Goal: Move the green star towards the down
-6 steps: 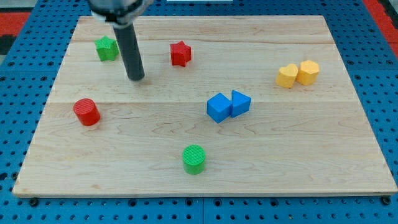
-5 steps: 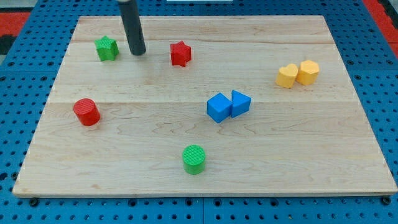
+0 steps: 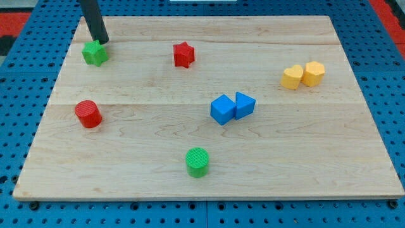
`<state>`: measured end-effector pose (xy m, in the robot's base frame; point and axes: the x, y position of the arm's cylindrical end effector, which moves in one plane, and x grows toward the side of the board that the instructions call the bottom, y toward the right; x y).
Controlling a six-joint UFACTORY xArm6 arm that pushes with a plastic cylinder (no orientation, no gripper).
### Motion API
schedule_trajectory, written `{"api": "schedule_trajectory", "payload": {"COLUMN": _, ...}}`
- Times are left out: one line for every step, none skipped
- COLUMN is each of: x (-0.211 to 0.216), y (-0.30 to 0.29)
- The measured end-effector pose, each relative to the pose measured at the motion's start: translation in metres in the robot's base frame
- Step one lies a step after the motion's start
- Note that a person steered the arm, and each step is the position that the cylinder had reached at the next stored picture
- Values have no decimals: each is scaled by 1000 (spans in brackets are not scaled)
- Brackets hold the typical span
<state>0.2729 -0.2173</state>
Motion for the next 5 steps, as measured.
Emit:
{"api": "schedule_trajectory", "payload": {"x": -1, "y": 0}}
{"api": "schedule_trajectory", "payload": {"x": 2, "y": 0}}
{"api": "schedule_trajectory", "payload": {"x": 2, "y": -8}}
{"api": "schedule_trajectory", "payload": {"x": 40, "y": 3}}
{"api": "schedule_trajectory", "payload": {"x": 76, "y": 19}}
